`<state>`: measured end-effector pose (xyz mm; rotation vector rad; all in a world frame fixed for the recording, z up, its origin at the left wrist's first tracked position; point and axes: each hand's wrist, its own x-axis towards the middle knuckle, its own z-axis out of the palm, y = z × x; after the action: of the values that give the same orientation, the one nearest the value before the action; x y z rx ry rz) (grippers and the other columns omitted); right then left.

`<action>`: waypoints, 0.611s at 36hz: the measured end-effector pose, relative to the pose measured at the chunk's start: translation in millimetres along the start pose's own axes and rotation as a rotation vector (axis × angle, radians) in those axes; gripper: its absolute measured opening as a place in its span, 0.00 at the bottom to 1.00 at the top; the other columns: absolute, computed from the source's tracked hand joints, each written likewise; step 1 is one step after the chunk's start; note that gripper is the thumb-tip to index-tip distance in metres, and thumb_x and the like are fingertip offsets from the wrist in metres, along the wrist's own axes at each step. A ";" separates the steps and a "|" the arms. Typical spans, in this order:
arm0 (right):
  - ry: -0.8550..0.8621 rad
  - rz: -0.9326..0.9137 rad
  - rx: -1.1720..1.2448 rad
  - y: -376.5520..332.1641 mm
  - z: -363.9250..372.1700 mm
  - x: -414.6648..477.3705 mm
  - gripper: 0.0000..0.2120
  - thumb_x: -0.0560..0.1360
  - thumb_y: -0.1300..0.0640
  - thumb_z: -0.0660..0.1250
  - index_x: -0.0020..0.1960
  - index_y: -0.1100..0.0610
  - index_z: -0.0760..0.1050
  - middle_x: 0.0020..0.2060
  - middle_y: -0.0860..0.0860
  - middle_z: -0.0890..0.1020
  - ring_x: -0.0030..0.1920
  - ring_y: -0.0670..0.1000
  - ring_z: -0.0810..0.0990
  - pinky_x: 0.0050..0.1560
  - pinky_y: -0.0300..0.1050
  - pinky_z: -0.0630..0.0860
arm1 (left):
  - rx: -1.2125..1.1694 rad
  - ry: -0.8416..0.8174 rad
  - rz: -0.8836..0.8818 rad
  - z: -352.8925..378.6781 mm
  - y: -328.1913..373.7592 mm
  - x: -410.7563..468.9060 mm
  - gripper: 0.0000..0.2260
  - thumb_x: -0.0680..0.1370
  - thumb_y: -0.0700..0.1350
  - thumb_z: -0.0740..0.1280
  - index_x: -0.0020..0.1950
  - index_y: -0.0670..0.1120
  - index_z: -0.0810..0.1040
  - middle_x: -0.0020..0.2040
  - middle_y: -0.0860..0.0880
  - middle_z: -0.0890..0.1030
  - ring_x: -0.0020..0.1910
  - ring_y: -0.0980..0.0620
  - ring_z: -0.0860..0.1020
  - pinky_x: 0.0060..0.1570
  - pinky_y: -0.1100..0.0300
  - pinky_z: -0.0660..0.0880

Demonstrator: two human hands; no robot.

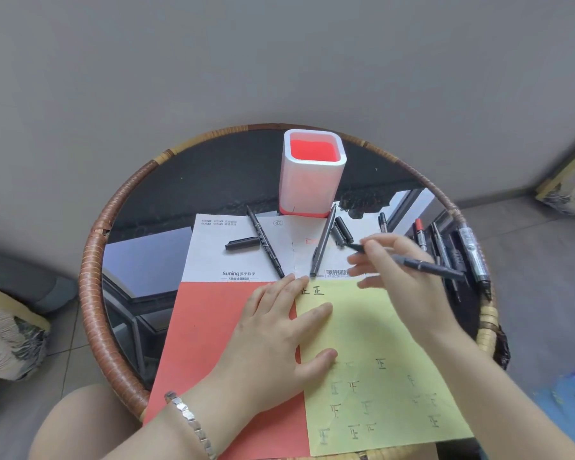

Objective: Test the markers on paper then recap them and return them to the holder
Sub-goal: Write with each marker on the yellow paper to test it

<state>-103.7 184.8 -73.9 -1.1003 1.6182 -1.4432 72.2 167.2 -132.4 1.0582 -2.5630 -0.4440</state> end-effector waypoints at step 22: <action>0.336 -0.013 -0.203 37.4 30.9 4.2 0.14 0.68 0.65 0.65 0.28 0.66 0.63 0.23 0.60 0.69 0.24 0.51 0.67 0.25 0.37 0.62 | -0.003 0.004 -0.002 0.3 0.7 1.2 0.22 0.68 0.63 0.60 0.58 0.56 0.78 0.64 0.45 0.74 0.65 0.48 0.65 0.63 0.53 0.58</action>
<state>-82.7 169.4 -115.0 -1.0182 2.0327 -1.5619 70.9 166.8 -132.2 1.0592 -2.5573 -0.4463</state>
